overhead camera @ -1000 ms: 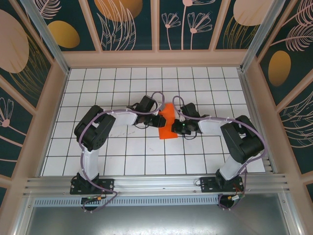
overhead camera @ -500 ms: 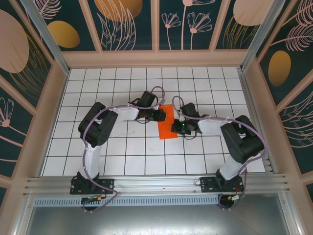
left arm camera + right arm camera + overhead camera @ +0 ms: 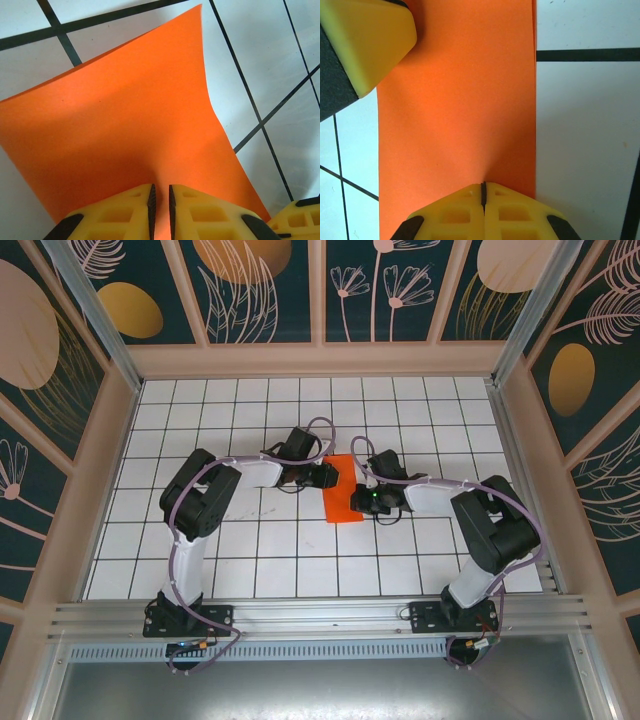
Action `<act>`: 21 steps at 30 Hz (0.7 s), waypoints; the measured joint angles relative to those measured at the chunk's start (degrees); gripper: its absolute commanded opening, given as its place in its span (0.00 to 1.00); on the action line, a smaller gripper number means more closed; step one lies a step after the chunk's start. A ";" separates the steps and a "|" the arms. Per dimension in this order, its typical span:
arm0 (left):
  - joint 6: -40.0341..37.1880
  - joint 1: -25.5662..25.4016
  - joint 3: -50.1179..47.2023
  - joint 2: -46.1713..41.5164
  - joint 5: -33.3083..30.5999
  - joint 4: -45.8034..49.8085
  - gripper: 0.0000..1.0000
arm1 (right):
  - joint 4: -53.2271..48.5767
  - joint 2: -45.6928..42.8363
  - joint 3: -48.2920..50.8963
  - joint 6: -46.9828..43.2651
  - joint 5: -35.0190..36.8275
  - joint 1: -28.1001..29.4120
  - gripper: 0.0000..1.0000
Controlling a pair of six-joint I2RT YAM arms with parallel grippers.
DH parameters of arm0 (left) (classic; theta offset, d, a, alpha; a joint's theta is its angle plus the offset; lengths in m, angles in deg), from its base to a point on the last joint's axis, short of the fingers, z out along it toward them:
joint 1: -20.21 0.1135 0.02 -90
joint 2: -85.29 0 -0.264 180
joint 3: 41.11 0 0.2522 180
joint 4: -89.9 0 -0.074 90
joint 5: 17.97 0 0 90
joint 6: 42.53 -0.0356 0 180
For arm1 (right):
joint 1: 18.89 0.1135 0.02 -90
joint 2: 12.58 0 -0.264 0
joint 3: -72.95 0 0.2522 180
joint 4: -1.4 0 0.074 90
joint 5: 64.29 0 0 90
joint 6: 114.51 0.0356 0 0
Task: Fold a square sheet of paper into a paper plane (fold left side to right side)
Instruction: First fold the square sheet of paper in half at the center of the table.
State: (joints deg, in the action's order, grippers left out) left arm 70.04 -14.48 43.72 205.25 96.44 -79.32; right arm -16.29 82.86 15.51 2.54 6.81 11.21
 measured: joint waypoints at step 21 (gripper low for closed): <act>0.22 7.67 3.61 2.69 -4.52 -3.04 0.23 | 0.46 -0.50 0.68 -0.17 0.46 0.00 0.00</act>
State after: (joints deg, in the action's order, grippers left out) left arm 70.26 -6.81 47.32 207.94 91.91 -82.36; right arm -15.83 82.35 16.18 2.36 7.27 11.21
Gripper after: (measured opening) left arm 0.232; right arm 0.062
